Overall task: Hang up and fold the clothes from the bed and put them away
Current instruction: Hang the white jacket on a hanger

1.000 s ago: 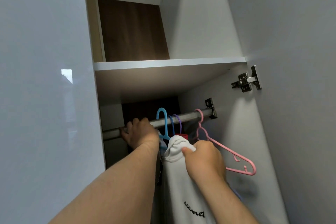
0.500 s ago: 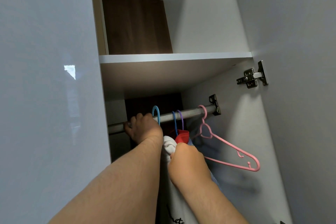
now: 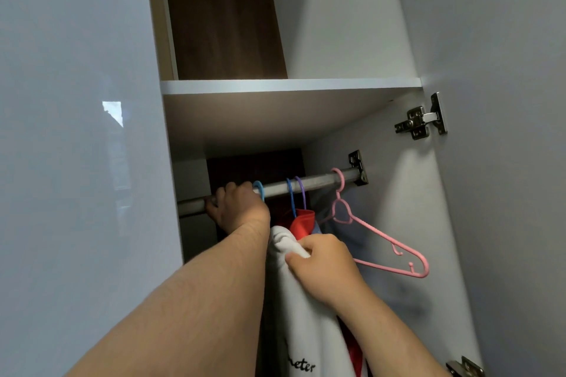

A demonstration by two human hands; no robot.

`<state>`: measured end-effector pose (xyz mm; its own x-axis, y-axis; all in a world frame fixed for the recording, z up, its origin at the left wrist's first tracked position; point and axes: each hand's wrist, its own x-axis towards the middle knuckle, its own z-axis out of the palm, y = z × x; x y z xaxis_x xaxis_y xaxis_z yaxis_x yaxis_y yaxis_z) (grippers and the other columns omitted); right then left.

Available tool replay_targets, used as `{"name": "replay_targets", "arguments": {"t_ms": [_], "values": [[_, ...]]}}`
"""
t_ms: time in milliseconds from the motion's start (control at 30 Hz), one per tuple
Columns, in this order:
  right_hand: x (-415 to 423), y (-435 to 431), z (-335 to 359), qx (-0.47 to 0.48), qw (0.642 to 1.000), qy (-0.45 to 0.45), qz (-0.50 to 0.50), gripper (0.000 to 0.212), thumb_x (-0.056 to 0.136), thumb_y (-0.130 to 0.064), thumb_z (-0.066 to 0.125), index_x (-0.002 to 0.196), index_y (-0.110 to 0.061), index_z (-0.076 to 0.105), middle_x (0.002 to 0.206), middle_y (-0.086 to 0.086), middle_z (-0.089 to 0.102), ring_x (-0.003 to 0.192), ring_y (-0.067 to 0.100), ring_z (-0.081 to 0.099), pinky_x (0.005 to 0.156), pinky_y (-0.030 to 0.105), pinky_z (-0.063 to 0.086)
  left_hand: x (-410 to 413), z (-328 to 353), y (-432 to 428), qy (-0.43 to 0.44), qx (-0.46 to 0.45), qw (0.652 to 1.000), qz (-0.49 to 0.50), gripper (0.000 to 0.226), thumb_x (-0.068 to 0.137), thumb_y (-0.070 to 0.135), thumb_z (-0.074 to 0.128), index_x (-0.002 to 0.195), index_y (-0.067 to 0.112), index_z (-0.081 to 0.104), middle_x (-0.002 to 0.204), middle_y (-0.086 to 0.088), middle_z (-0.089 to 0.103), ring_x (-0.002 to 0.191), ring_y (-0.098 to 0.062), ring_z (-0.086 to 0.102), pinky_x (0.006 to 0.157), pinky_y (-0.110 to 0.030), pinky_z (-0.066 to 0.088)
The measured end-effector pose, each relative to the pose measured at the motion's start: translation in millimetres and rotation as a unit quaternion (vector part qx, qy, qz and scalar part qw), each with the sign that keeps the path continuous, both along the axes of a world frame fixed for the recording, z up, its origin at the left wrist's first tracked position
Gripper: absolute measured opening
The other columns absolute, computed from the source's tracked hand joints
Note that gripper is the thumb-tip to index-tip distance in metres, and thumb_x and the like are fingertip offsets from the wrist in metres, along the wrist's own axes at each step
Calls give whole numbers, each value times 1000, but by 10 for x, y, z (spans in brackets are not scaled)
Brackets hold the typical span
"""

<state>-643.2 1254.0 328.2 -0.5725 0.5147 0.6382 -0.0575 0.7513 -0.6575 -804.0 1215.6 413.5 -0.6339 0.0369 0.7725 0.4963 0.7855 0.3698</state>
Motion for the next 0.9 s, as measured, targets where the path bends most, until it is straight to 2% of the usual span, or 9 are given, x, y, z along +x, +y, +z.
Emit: {"name": "replay_targets", "arguments": {"t_ms": [133,233,300,467,600,700,800,833,900], "values": [[55,-71,-142,-27,994,-10,105,40,83,-50,53,88,-12,64,69,-1,56,62,7,47,62,34,41,6,-2,-5,4,1,1000,-4,31,82,21,67,111,30,64,113,-3,57,116,-26,46,103,-52,27],[42,-44,-226,-120,980,-45,151,44,84,-58,47,108,-28,67,103,-10,70,98,8,63,94,38,51,17,5,-18,-5,-1,1000,-11,31,85,20,63,113,31,63,117,-3,56,120,-25,44,107,-52,23],[60,9,-301,-171,968,-51,177,37,96,-56,45,117,-33,65,121,-14,66,116,7,59,107,39,43,50,-9,-29,-10,0,1000,-22,32,86,20,60,116,31,62,120,-3,56,124,-25,42,112,-53,19],[94,66,-486,-183,969,-41,160,33,103,-51,40,112,-35,67,107,-23,69,106,-4,61,94,22,44,175,-78,-75,-20,-23,997,-64,55,92,16,56,145,25,42,154,-6,35,150,-27,12,121,-51,2],[236,-29,-533,-247,951,46,181,36,102,-39,50,86,-65,70,88,-45,65,93,-23,59,89,5,45,514,-352,-37,-87,124,973,-175,49,102,22,45,150,17,37,164,-8,16,152,-27,9,121,-44,18],[310,-7,-636,-246,953,84,157,30,105,-30,47,113,-30,76,104,-22,74,110,0,63,104,28,46,867,-662,-58,-193,287,901,-262,42,98,33,51,135,15,55,142,-11,52,131,-32,47,109,-47,39],[426,9,-755,-232,959,111,121,26,102,-14,50,92,-5,72,92,13,73,85,11,63,84,37,52,1184,-919,-205,-194,315,850,-376,29,86,40,60,115,43,60,117,5,64,112,-21,59,96,-43,50],[468,22,-805,-229,961,130,83,25,99,-9,52,84,-5,71,88,14,72,78,12,62,78,37,52,1264,-1010,-262,-183,293,853,-392,40,83,40,64,120,50,56,124,9,61,117,-18,57,100,-42,48],[562,1,-915,-275,945,175,36,29,96,0,53,76,-11,70,77,7,73,69,14,66,72,37,55,1364,-1251,-349,-183,237,873,-386,72,81,34,72,147,35,42,147,5,47,135,-17,44,114,-41,37]]}}
